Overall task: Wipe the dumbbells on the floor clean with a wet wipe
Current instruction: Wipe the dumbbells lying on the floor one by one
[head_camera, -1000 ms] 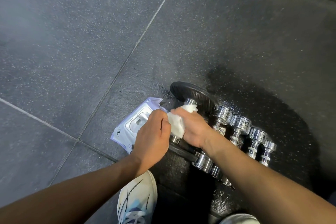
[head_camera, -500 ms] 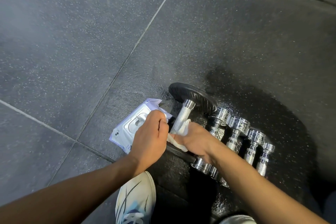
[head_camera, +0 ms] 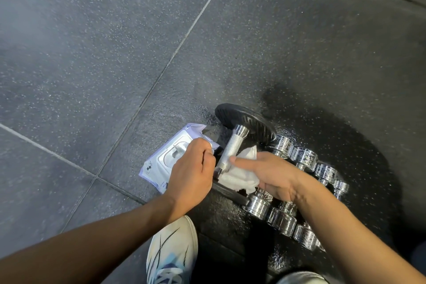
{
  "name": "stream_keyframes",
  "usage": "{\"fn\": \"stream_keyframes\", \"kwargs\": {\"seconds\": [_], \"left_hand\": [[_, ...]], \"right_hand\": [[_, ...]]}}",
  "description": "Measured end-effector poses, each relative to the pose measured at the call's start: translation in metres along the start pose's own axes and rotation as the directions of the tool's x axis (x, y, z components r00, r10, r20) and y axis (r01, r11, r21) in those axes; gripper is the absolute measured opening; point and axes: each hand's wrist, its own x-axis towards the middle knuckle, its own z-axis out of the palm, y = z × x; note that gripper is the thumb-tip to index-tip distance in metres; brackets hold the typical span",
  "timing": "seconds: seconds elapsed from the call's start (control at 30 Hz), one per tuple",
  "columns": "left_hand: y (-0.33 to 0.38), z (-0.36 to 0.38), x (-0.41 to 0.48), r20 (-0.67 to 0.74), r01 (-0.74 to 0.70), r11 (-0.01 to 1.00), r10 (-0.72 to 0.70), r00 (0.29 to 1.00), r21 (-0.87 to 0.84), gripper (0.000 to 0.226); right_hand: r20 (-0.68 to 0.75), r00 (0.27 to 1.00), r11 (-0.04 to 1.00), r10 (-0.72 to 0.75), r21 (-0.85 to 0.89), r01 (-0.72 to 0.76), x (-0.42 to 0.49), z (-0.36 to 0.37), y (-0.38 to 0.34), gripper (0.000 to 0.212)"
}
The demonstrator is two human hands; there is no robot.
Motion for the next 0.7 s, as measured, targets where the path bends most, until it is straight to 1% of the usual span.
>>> {"fn": "stream_keyframes", "kwargs": {"seconds": [0.03,0.07,0.1,0.13,0.17,0.2,0.23,0.27,0.3,0.33,0.37,0.4,0.43,0.5,0.57,0.6,0.67,0.7], "left_hand": [[0.0,0.0,0.0,0.0,0.001,1.0,-0.001,1.0,-0.002,0.026],[0.0,0.0,0.0,0.0,0.003,1.0,-0.003,1.0,-0.001,0.026],[0.0,0.0,0.0,0.001,0.008,1.0,-0.008,1.0,0.001,0.026],[0.0,0.0,-0.001,0.001,0.017,1.0,-0.017,1.0,0.003,0.025],[0.0,0.001,-0.001,0.0,0.027,1.0,-0.027,1.0,0.003,0.023],[-0.001,0.002,0.0,-0.002,0.036,0.999,-0.036,0.999,0.004,0.021],[-0.001,0.002,0.0,-0.004,0.042,0.999,-0.042,0.999,0.005,0.02],[-0.001,0.002,0.0,-0.003,0.045,0.999,-0.045,0.999,0.005,0.02],[-0.002,0.002,0.0,-0.002,0.044,0.999,-0.044,0.999,0.001,0.02],[-0.002,0.001,0.0,-0.001,0.037,0.999,-0.037,0.999,-0.002,0.02],[-0.002,0.001,-0.001,-0.003,0.03,1.0,-0.03,1.0,-0.006,0.02],[-0.002,0.001,-0.001,-0.01,0.026,1.0,-0.026,1.0,-0.011,0.02],[-0.002,0.001,-0.001,-0.018,0.023,1.0,-0.024,1.0,-0.018,0.021],[-0.002,0.001,-0.001,-0.031,0.014,0.999,-0.015,0.999,-0.033,0.024],[-0.003,0.002,-0.001,-0.028,0.008,0.999,-0.009,1.0,-0.035,0.021],[-0.003,0.002,-0.001,-0.023,0.006,1.0,-0.007,1.0,-0.03,0.02],[-0.005,0.002,-0.001,-0.022,0.0,1.0,0.0,1.0,-0.017,0.017],[-0.005,0.002,-0.001,-0.019,-0.002,1.0,0.002,1.0,-0.013,0.017]], "right_hand": [[-0.007,1.0,0.998,-0.004,0.07,0.005,-0.012,0.005,-0.013,0.118],[-0.003,0.999,0.989,-0.042,0.139,0.042,-0.024,0.009,-0.026,0.093],[0.011,0.995,0.979,-0.098,0.179,0.095,-0.028,0.009,-0.031,0.061],[0.008,0.985,0.965,-0.17,0.205,0.164,-0.03,0.01,-0.035,0.036],[-0.021,0.971,0.959,-0.237,0.158,0.237,-0.034,0.012,-0.036,0.023],[-0.064,0.946,0.947,-0.319,0.03,0.321,-0.035,0.016,-0.036,0.018],[-0.095,0.905,0.903,-0.415,-0.168,0.396,-0.035,0.02,-0.036,0.018],[-0.082,0.85,0.79,-0.521,-0.423,0.443,-0.035,0.022,-0.034,0.023],[0.01,0.777,0.59,-0.63,-0.645,0.487,-0.033,0.024,-0.032,0.035],[0.171,0.712,0.357,-0.681,-0.772,0.526,-0.023,0.023,-0.023,0.051],[0.316,0.703,0.172,-0.637,-0.831,0.529,-0.016,0.022,-0.017,0.067],[0.402,0.715,0.052,-0.572,-0.852,0.521,-0.01,0.021,-0.013,0.077],[0.44,0.74,-0.008,-0.509,-0.862,0.507,-0.006,0.018,-0.01,0.081],[0.498,0.749,-0.057,-0.437,-0.846,0.53,-0.002,0.012,-0.008,0.088],[0.542,0.727,-0.158,-0.42,-0.833,0.53,-0.001,0.009,-0.003,0.091],[0.562,0.713,-0.228,-0.419,-0.825,0.517,0.0,0.007,-0.001,0.087],[0.614,0.656,-0.401,-0.439,-0.787,0.468,0.007,0.008,0.003,0.067],[0.634,0.641,-0.478,-0.433,-0.764,0.433,0.01,0.009,0.004,0.061]]}}
